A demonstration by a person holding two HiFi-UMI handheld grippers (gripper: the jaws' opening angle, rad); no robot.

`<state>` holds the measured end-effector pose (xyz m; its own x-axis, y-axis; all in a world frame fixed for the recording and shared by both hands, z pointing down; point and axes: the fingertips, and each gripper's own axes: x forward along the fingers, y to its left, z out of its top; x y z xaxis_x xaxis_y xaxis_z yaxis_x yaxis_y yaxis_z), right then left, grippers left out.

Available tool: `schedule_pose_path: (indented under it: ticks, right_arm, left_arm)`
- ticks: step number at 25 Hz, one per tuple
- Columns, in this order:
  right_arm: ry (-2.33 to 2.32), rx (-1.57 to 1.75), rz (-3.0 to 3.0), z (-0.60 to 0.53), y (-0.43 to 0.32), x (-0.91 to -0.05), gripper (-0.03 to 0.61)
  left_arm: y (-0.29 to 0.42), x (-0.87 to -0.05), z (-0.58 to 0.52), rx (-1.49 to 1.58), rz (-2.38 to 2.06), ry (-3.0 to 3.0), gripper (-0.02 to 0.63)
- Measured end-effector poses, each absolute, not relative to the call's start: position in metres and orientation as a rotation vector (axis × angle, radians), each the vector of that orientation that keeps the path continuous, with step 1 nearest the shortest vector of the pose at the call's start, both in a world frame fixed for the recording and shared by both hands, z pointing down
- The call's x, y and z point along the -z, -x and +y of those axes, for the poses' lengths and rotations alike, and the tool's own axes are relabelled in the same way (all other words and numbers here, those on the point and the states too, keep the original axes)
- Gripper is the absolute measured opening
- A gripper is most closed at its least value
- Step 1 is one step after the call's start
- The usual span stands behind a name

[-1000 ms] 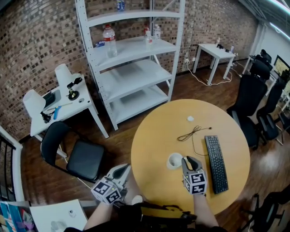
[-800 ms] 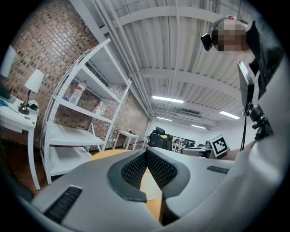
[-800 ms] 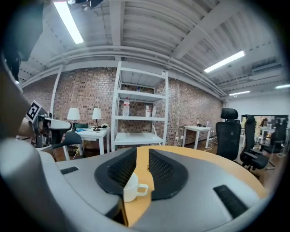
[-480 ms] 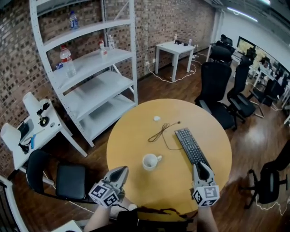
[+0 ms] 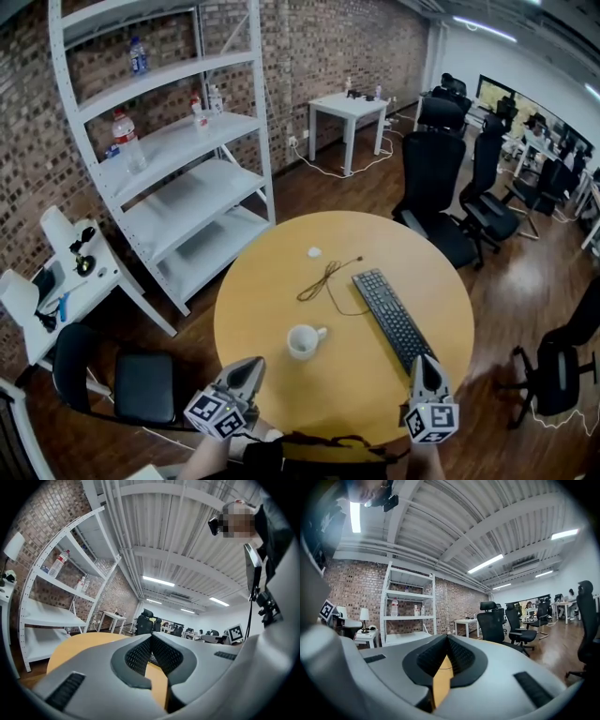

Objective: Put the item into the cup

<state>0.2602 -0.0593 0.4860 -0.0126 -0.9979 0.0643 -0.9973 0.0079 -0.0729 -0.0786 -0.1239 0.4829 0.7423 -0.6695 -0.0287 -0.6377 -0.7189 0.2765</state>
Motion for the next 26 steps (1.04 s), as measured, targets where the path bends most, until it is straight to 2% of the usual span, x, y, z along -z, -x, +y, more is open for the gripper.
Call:
schedule_pose_path:
  ticks: [12, 26]
  right_arm:
    - [2.153, 0.116, 2.338, -0.083, -0.235, -0.485, 0.008]
    - [2.173, 0.156, 2.32, -0.082, -0.239, -0.497, 0.008]
  left_arm:
    - [0.098, -0.485, -0.12, 0.218, -1.103, -2.651, 0.003]
    - [0.108, -0.472, -0.121, 0.238, -1.131, -2.678, 0.003]
